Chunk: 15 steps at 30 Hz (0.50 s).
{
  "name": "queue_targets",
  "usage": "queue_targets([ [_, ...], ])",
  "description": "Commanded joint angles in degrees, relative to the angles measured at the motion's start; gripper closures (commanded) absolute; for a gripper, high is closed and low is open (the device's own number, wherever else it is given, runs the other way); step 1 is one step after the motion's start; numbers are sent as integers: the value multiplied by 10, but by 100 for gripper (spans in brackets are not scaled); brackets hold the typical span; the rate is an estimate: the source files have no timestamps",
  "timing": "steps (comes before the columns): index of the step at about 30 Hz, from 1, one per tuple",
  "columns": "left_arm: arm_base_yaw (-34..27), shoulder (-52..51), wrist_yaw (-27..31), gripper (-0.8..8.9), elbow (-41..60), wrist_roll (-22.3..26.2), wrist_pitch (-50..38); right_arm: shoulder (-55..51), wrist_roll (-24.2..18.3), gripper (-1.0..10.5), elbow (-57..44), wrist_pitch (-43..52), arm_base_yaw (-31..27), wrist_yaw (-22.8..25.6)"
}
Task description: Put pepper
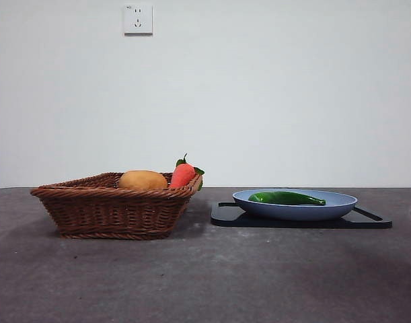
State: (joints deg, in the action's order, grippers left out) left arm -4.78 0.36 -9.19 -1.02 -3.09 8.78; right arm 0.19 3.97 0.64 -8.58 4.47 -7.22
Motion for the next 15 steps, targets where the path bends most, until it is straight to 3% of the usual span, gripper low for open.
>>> queue_targets([
  [1,-2,-1,0,806,6,-3,-6,-2,10,936,-2,-12,0,3],
  [4,-2,-1,0,806,6,-3,-6,-2,34,936,-2,-9,0,1],
  [15,-2,-1,-1,806,6,-3,-6,-2,33,936,-2,-8,0,2],
])
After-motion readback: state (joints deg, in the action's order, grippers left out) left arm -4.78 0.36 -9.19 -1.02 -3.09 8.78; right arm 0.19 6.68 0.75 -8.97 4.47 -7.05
